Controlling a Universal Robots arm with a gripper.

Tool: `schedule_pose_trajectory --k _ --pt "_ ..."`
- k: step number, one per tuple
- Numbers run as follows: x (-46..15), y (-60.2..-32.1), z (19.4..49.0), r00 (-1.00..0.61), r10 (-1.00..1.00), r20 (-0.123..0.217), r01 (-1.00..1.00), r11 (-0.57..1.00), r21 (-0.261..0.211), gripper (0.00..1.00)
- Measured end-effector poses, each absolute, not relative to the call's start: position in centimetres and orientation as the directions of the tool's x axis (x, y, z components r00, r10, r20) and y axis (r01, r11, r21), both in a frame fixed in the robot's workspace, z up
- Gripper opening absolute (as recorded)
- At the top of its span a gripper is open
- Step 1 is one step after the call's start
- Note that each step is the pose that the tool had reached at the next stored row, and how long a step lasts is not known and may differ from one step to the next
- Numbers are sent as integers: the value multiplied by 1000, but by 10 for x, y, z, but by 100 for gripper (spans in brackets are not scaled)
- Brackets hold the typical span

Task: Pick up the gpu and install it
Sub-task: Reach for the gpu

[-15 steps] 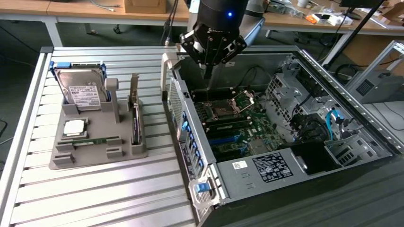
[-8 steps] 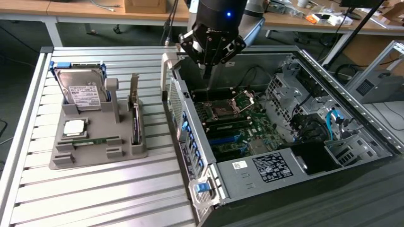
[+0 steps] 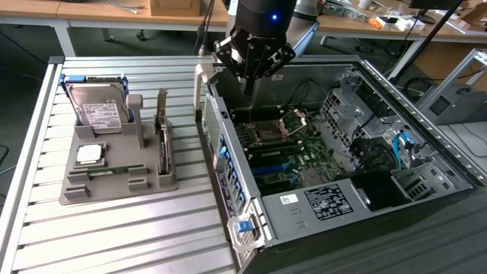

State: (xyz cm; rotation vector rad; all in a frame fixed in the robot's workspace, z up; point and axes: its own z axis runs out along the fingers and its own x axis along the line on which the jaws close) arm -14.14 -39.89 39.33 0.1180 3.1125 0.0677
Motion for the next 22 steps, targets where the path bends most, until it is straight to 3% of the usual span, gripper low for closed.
schedule_pose_trajectory --k 22 --pt "-148 -399 393 -997 76 -24 75 996 44 11"
